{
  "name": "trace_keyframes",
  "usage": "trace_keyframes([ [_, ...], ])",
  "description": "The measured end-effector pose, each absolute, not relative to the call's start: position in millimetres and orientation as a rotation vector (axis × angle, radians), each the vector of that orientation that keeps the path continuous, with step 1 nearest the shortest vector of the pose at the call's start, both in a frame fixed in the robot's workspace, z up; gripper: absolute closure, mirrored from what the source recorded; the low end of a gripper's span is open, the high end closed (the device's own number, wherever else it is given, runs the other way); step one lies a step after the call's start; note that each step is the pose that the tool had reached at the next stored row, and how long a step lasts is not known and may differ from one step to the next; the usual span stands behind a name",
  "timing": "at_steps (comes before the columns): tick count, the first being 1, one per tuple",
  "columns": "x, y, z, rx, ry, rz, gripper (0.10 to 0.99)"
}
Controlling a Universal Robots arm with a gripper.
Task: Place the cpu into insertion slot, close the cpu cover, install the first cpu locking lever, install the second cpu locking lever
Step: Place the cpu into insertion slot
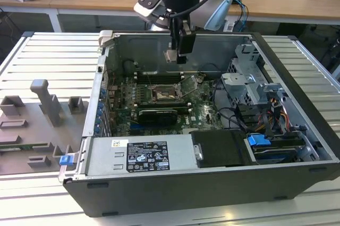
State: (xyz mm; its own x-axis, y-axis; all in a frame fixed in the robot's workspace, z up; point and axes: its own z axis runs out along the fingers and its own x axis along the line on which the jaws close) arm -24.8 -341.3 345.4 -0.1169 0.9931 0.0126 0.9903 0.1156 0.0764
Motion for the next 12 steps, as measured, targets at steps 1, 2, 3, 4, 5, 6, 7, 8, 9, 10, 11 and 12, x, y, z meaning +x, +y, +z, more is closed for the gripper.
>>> trace_keyframes([
  [1,-24.8,-341.3,345.0,2.064,2.311,0.101,0.541],
  [2,-24.8,-341.3,344.7,2.068,2.307,0.101,0.541],
  [3,-24.8,-341.3,344.5,2.070,2.305,0.101,0.541],
  [4,-24.8,-341.3,344.2,2.073,2.302,0.101,0.541],
  [5,-24.9,-341.3,344.0,2.076,2.300,0.101,0.541],
  [6,-24.8,-341.3,343.7,2.079,2.297,0.101,0.541],
  [7,-24.8,-341.3,343.3,2.083,2.293,0.101,0.541],
  [8,-24.8,-341.3,343.1,2.086,2.291,0.101,0.541],
  [9,-24.8,-341.3,342.8,2.088,2.288,0.101,0.541],
  [10,-24.8,-341.3,342.6,2.091,2.286,0.100,0.541],
  [11,-24.8,-341.3,342.4,2.094,2.283,0.100,0.541],
  [12,-24.8,-341.3,342.2,2.096,2.281,0.100,0.541],
])
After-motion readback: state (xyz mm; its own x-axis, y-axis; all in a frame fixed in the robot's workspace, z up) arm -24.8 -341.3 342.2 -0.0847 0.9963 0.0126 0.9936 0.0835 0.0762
